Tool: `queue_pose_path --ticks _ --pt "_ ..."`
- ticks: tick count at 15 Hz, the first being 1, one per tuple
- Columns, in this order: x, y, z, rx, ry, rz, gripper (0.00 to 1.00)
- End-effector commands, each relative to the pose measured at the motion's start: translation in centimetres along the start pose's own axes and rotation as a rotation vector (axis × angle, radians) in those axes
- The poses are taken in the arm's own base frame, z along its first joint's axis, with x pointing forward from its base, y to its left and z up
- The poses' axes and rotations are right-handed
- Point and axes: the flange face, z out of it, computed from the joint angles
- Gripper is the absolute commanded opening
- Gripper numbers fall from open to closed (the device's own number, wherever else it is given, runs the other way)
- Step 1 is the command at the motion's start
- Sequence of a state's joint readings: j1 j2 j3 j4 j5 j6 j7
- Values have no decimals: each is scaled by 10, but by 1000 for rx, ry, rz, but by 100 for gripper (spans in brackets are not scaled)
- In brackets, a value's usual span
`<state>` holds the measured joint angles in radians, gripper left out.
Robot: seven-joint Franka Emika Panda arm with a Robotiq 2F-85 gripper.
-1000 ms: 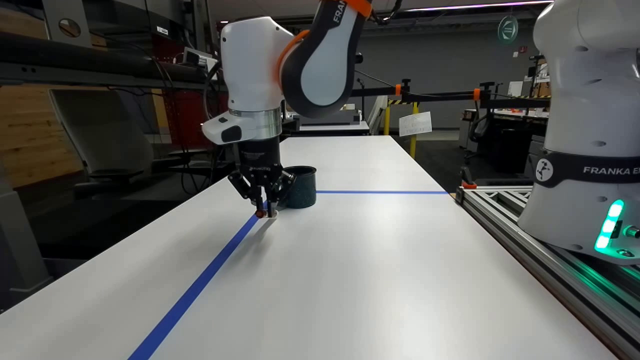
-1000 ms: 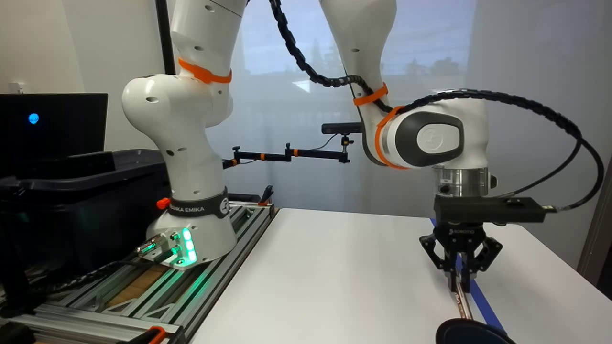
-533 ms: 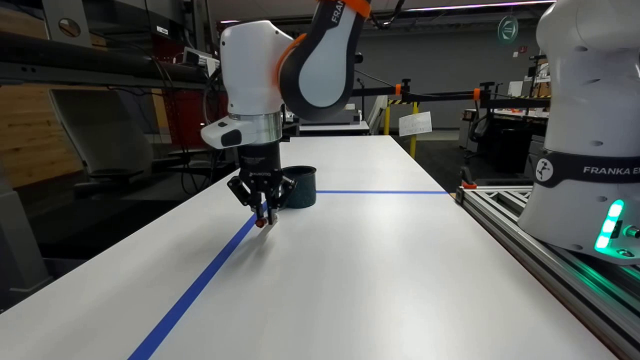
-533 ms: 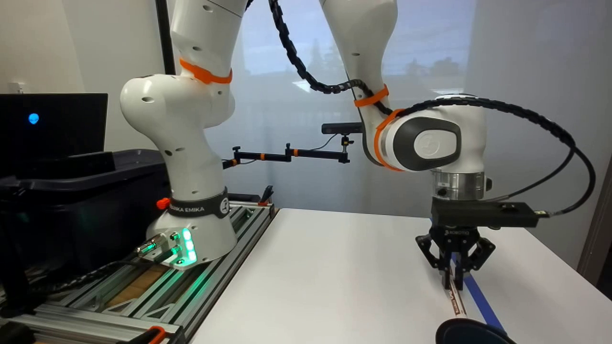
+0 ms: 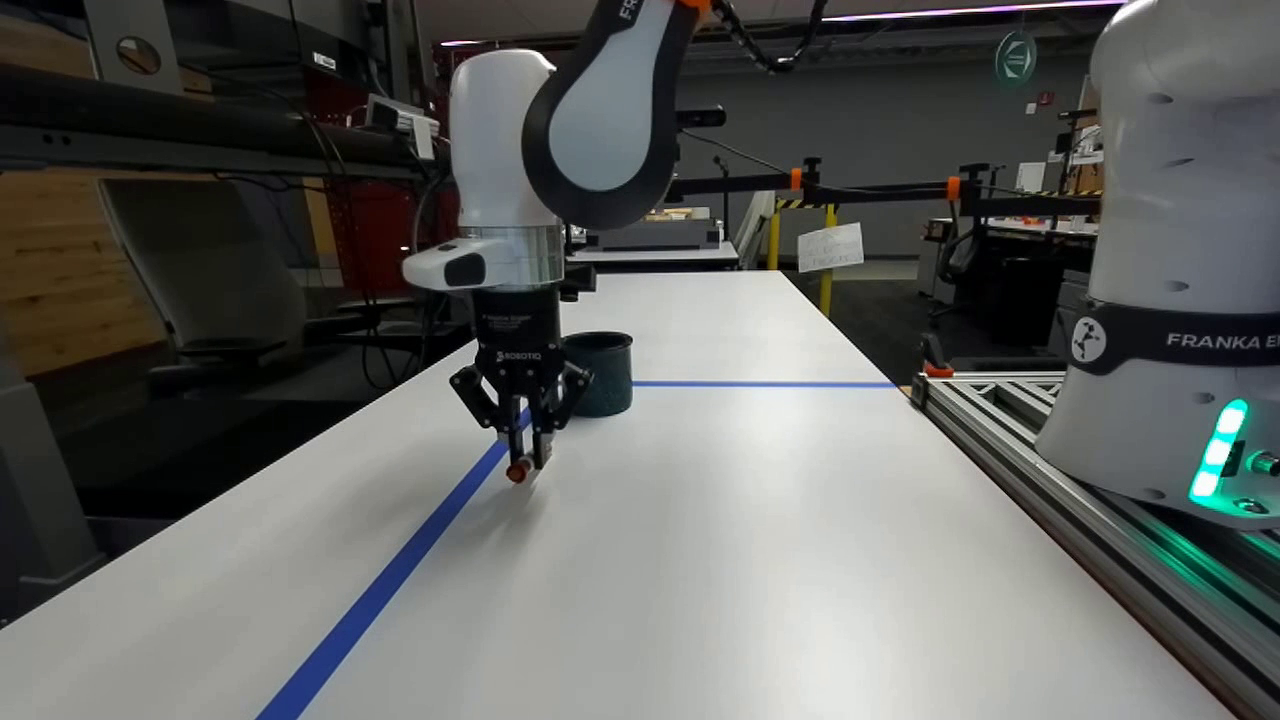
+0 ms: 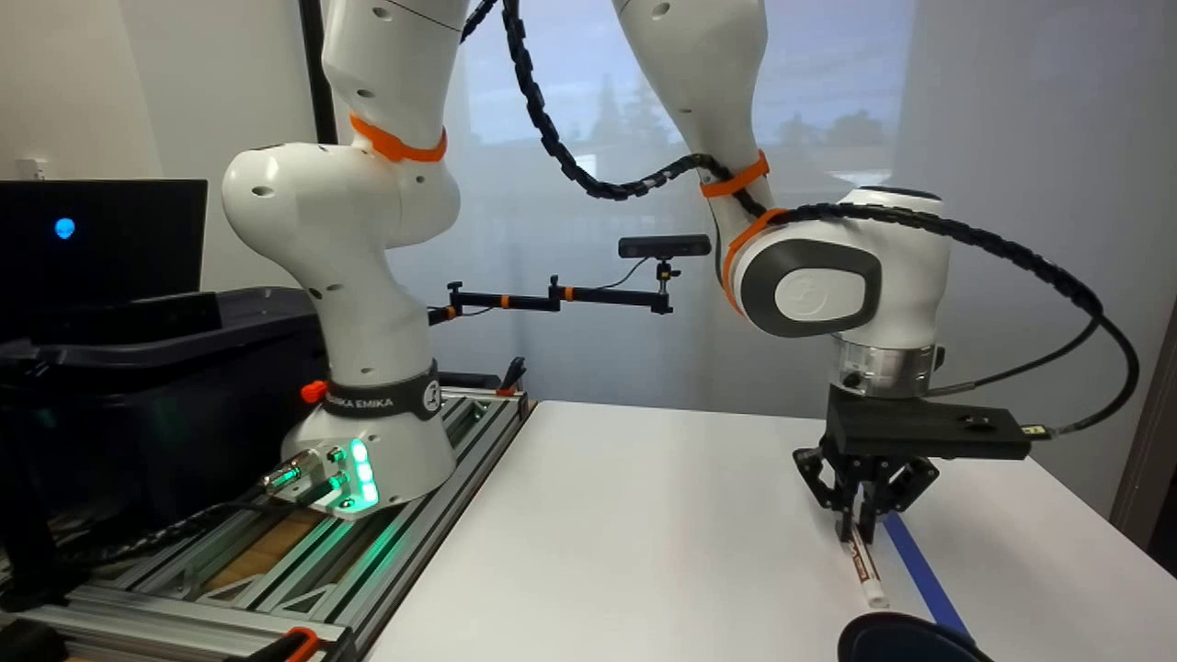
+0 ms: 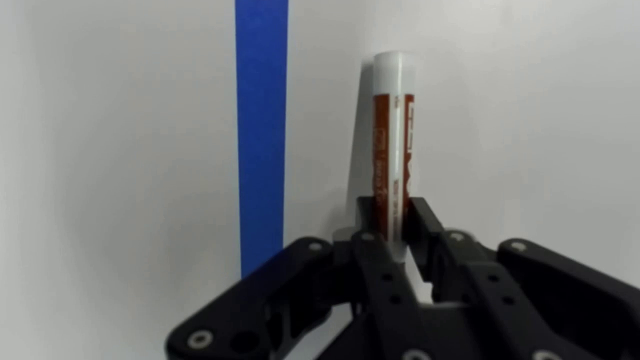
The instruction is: Take the marker out of the cup
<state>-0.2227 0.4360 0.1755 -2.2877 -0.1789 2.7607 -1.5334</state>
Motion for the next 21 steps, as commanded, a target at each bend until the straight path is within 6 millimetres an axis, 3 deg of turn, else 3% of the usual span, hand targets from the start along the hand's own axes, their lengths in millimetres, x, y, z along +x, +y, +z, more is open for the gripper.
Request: queue_pose_path --ticks 1,8,9,12,17,21 --pt "-2 -2 5 23 60 -14 5" --pt "-9 -3 6 36 83 -23 5" --pt "-9 -3 5 37 82 -23 45" --pt "-10 -1 -5 25 70 7 59" --pt "-31 7 -58 -23 -14 225 97" --pt "-45 12 -109 -66 -100 429 100"
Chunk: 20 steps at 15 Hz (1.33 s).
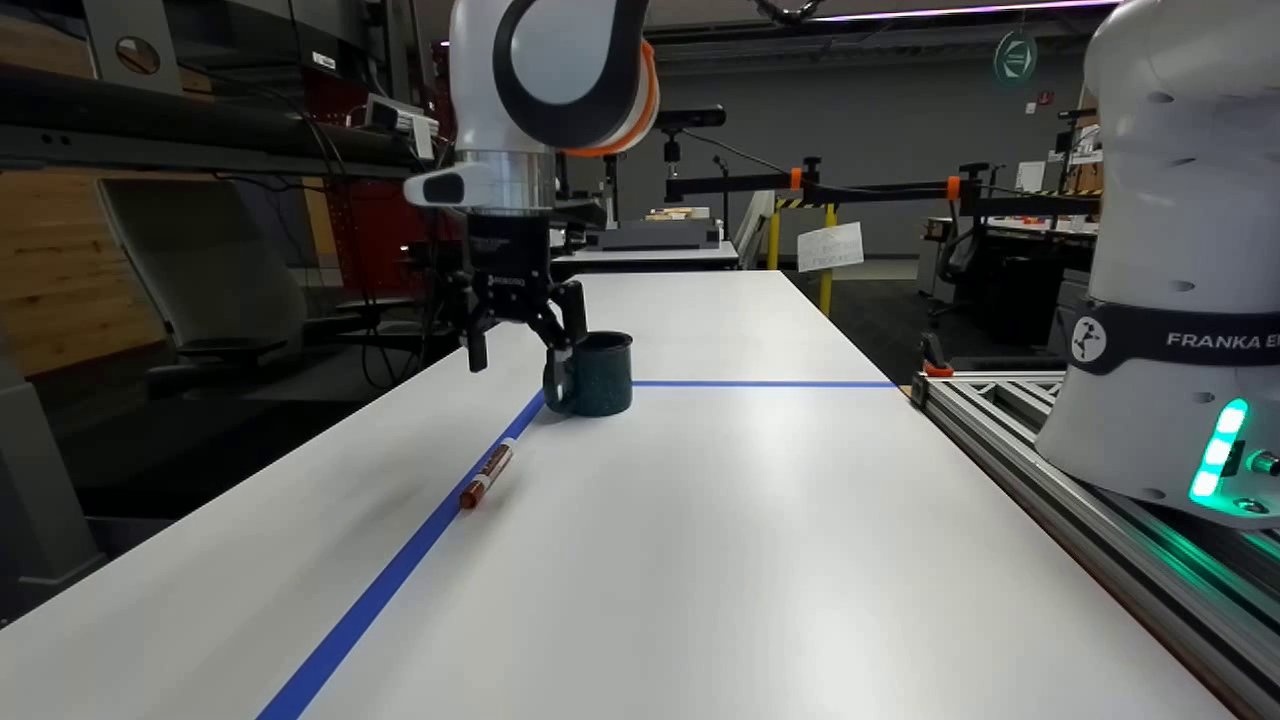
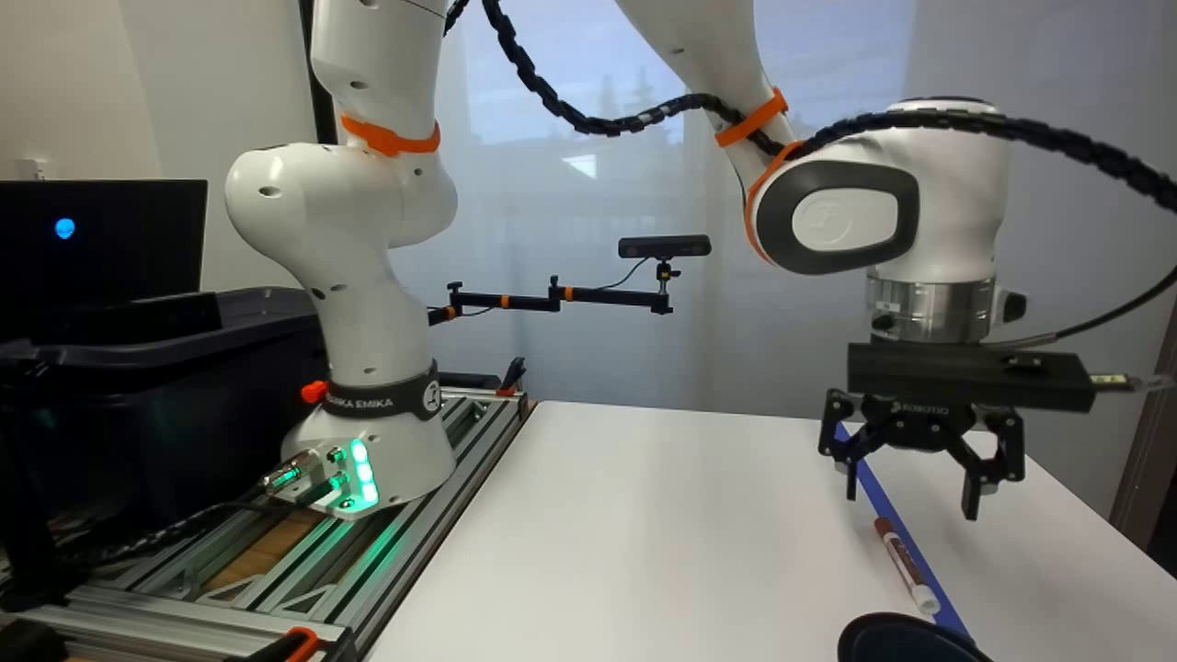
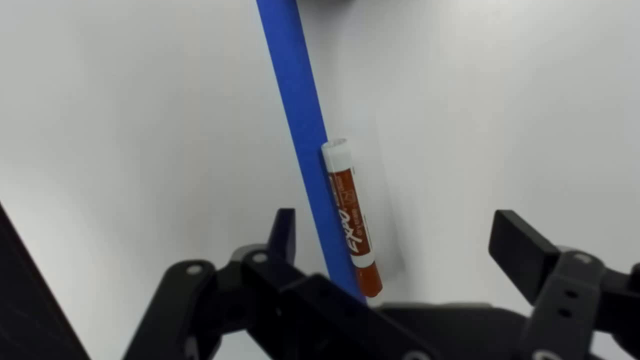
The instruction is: Take the marker out of the cup
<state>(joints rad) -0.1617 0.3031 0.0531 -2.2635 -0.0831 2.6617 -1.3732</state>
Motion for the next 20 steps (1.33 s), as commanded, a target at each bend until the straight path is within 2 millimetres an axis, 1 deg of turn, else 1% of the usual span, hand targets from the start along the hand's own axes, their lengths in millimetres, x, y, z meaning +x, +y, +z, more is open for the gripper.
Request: queue_pose_path --ticks 1,3,5,9,10,13,20 --pt "-5 2 -53 -33 -85 181 100" --pt "-4 3 -74 -48 -120 290 100" --pt "1 1 -91 -47 -146 402 100" --pt "7 -5 -115 7 -186 624 100" --pt "5 -1 -99 -8 -159 536 100" --pt "6 -2 -108 1 -173 600 100" --pt "6 -3 -107 2 -175 612 100"
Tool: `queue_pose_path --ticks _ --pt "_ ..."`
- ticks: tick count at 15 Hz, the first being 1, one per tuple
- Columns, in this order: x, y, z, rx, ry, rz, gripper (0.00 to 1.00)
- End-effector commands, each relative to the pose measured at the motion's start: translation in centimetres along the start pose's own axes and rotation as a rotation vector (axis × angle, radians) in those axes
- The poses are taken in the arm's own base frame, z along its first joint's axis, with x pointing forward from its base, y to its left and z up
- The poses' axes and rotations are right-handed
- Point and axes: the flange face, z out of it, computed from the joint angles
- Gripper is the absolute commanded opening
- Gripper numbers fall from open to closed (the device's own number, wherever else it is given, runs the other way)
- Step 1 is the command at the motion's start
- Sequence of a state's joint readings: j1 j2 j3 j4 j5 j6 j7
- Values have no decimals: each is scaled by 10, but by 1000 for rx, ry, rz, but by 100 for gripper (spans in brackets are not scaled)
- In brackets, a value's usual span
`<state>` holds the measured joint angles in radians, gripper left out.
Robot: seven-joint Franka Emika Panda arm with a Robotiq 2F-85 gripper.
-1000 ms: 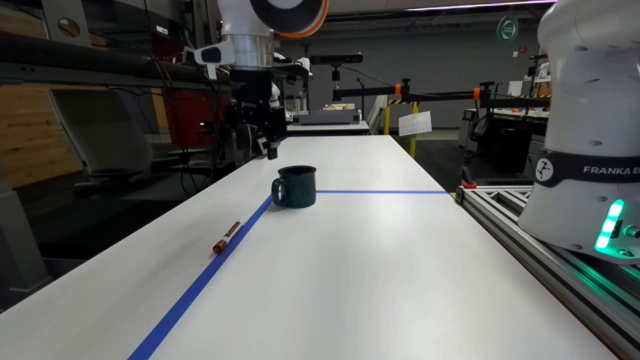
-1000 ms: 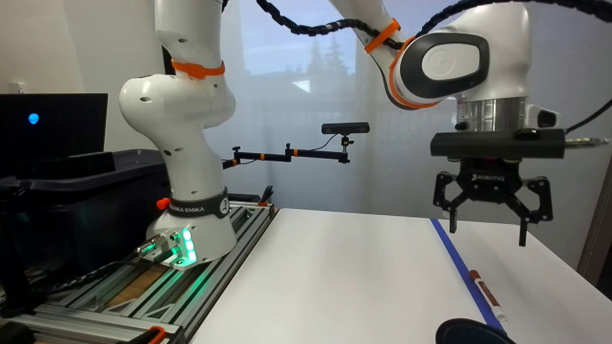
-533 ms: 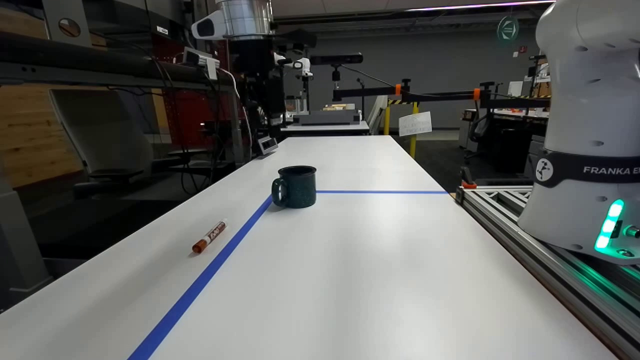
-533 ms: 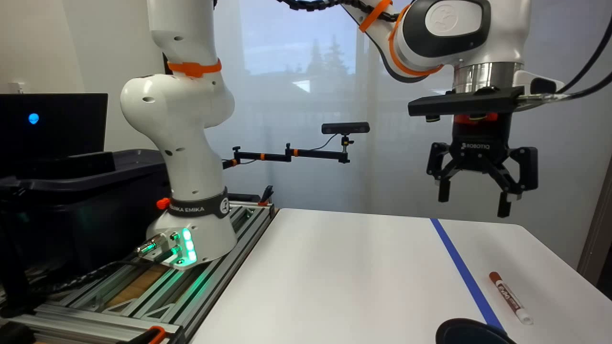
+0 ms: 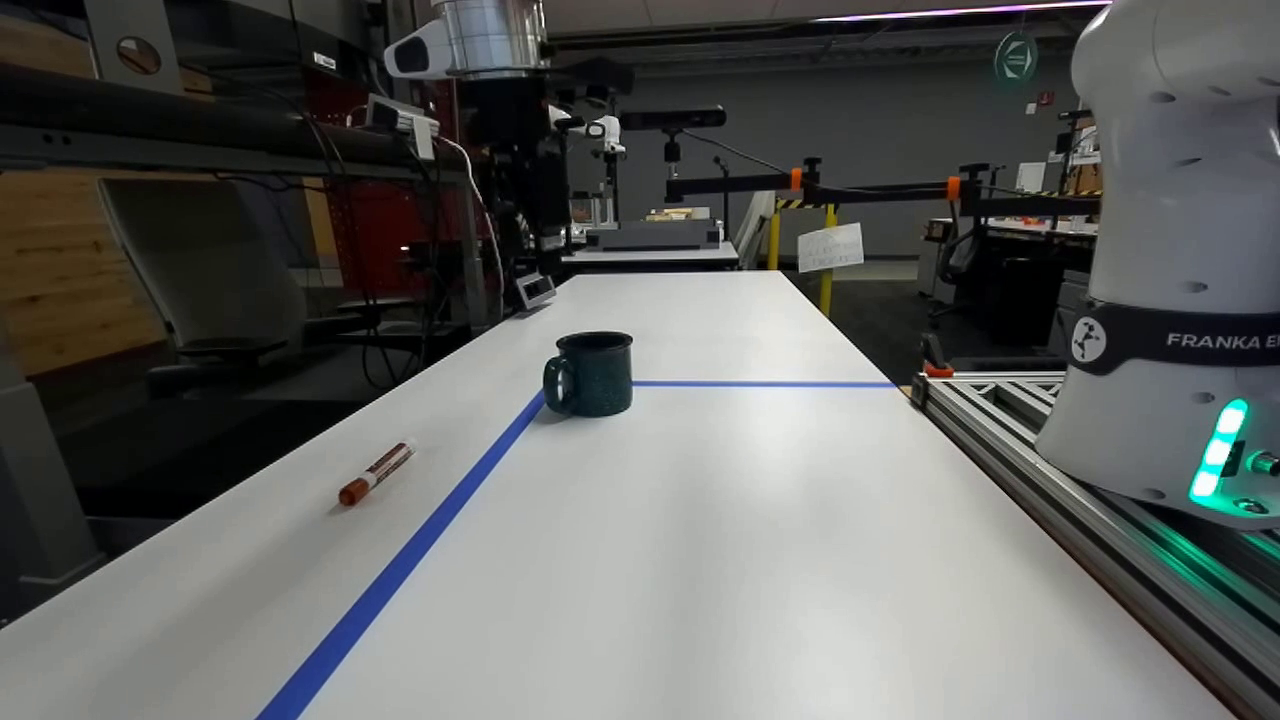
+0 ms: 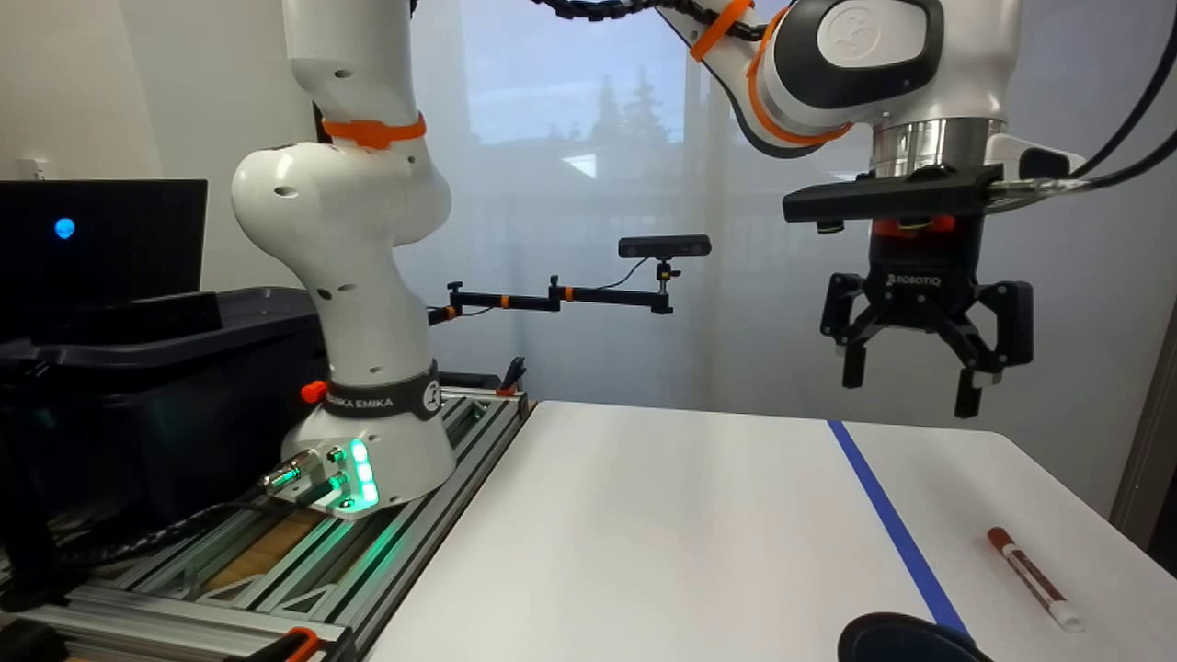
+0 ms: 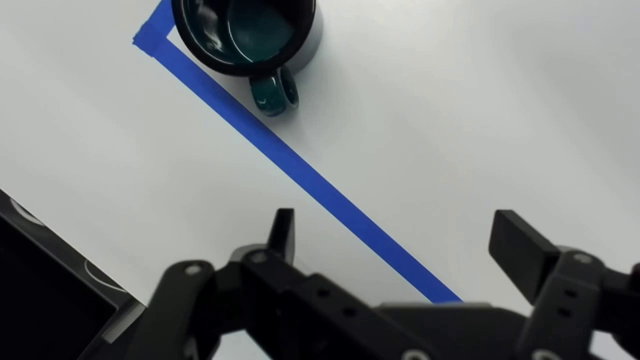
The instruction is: Take the marker out of the cup
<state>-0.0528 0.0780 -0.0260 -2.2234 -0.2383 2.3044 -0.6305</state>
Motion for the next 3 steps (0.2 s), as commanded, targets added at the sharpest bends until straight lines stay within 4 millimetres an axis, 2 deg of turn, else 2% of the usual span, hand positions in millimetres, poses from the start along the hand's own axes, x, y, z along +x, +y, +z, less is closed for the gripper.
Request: queue_pose_path --ticks 1,3 --pt "0 0 -1 1 -1 0 100" --pt "0 0 -1 1 -1 0 100"
